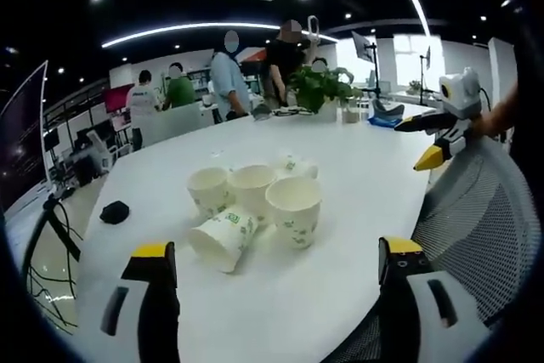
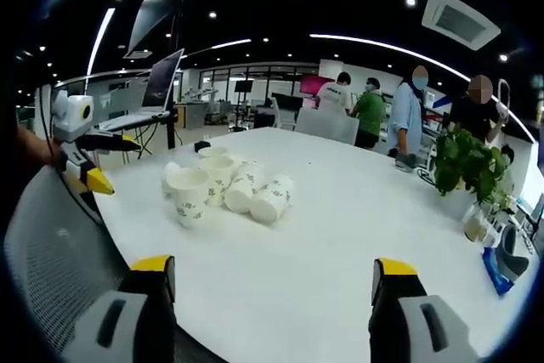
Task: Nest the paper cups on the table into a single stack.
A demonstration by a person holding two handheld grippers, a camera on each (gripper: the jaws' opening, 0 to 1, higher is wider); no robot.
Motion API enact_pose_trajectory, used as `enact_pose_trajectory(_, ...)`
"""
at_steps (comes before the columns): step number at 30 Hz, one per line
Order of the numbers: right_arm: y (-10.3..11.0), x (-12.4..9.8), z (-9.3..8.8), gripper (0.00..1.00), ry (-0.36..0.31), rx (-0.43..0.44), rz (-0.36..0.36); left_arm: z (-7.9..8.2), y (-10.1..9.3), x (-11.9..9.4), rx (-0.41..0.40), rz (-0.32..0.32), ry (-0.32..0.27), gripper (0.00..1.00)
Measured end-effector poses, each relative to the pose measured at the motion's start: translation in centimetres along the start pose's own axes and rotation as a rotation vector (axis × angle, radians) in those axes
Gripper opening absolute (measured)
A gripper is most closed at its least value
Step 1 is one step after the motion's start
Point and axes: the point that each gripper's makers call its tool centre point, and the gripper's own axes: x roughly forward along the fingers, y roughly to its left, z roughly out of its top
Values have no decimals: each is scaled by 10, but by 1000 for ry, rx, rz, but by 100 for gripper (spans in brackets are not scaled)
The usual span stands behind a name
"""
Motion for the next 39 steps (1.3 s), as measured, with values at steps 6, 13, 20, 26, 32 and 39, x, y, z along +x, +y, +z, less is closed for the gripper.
enact_pose_trajectory(6, -1, 0, 1, 98, -1, -8, -4, -2, -1, 1, -8, -7, 28, 99)
enact_pose_trajectory(13, -2, -1, 1, 97, -2, -4, -7, 1, 4, 0, -34, 8, 30, 99)
enact_pose_trajectory(20, -1, -1, 0, 97, 2, -2, 0, 7, 8, -2, -33, 19, 27, 99)
enact_pose_trajectory(26, 0, -2, 0, 97, -1, 0, 4, 16, 14, -3, -13, 26, 21, 99)
enact_pose_trajectory(32, 0, -1, 1, 97, -8, 1, 1, 23, 21, -4, 2, 34, 20, 98)
enact_pose_trajectory(39, 0, -1, 2, 96, -11, 1, 2, 35, 31, 0, 30, 44, 9, 97)
